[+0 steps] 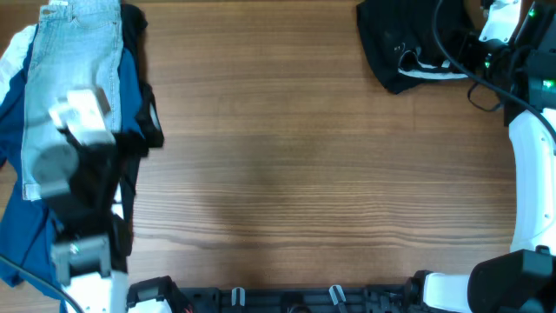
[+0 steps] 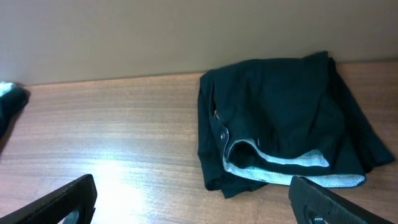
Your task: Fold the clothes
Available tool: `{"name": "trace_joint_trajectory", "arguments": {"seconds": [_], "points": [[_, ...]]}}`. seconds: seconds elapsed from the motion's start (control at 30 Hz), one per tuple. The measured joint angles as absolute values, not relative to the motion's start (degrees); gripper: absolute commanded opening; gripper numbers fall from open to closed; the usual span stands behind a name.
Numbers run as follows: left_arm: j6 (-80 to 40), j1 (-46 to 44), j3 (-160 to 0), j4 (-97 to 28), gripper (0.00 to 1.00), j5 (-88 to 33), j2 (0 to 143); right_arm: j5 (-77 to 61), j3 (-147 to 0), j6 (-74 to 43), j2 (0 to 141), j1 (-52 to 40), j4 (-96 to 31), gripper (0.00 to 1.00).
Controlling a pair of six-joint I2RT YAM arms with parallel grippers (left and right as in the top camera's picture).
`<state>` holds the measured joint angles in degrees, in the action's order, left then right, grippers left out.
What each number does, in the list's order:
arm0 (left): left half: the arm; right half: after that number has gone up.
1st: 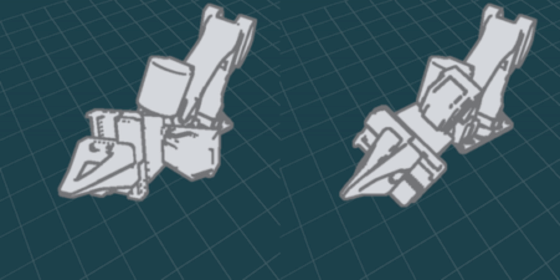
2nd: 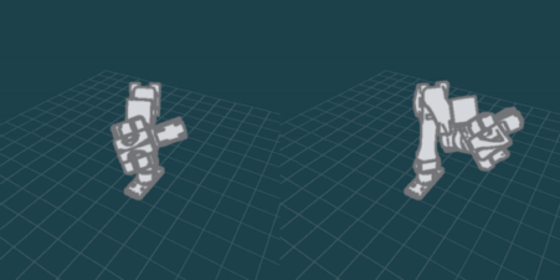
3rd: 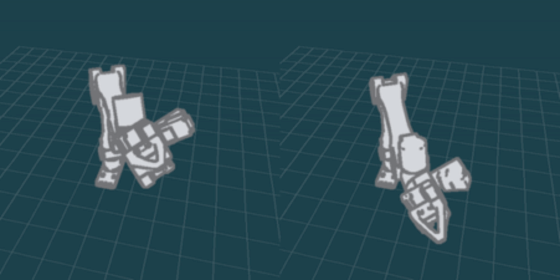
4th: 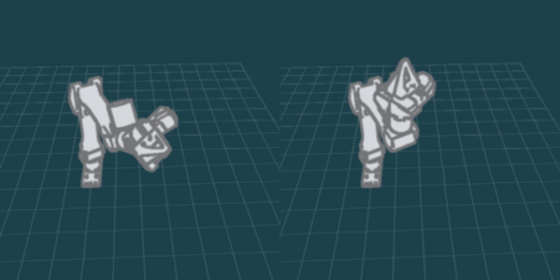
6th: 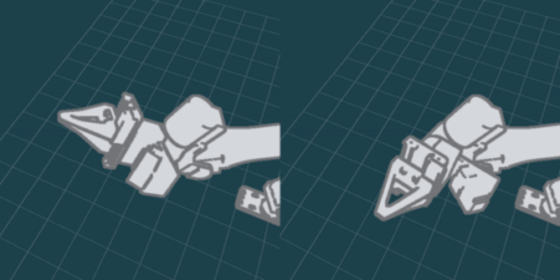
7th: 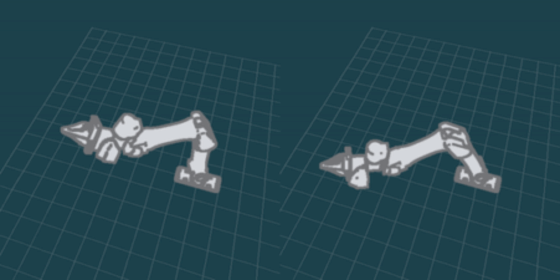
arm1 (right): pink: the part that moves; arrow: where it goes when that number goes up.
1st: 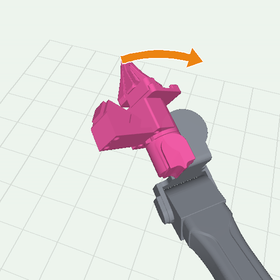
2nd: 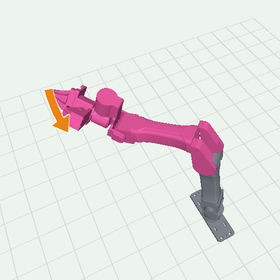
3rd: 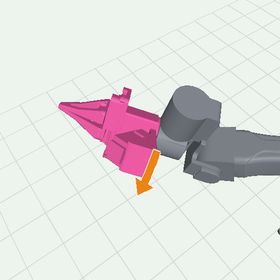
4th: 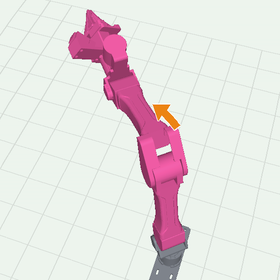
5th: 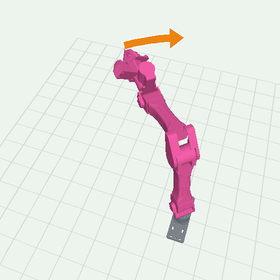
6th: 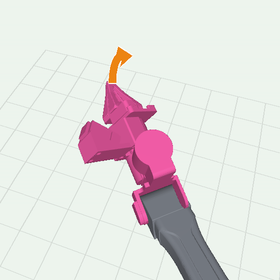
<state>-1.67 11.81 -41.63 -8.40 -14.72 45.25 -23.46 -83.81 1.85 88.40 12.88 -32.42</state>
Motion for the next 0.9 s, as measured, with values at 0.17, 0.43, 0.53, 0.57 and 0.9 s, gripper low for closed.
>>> {"name": "trace_joint_trajectory", "arguments": {"seconds": [0.17,0.43,0.53,0.57,0.9], "points": [[-2.24,11.86,-21.98,0.91,1.0,-15.14,32.36,-23.44,-83.81,1.85,88.4,12.88,-32.38,1.0],[-2.24,11.42,-7.84,2.04,1.0,-15.11,15.05,-23.44,-83.81,1.85,88.4,12.88,-32.34,1.0],[-2.26,9.28,-4.23,1.98,1.0,-14.81,11.44,-23.46,-83.81,1.85,88.4,12.88,-32.32,1.0],[-2.26,8.16,-3.11,1.96,1.0,-14.41,10.07,-23.46,-83.81,1.85,88.4,12.88,-32.36,1.0],[-2.26,6.11,-0.8,-3.42,1.0,-11.6,2.0,-23.46,-83.81,1.85,88.4,12.88,-32.36,1.0]]}}
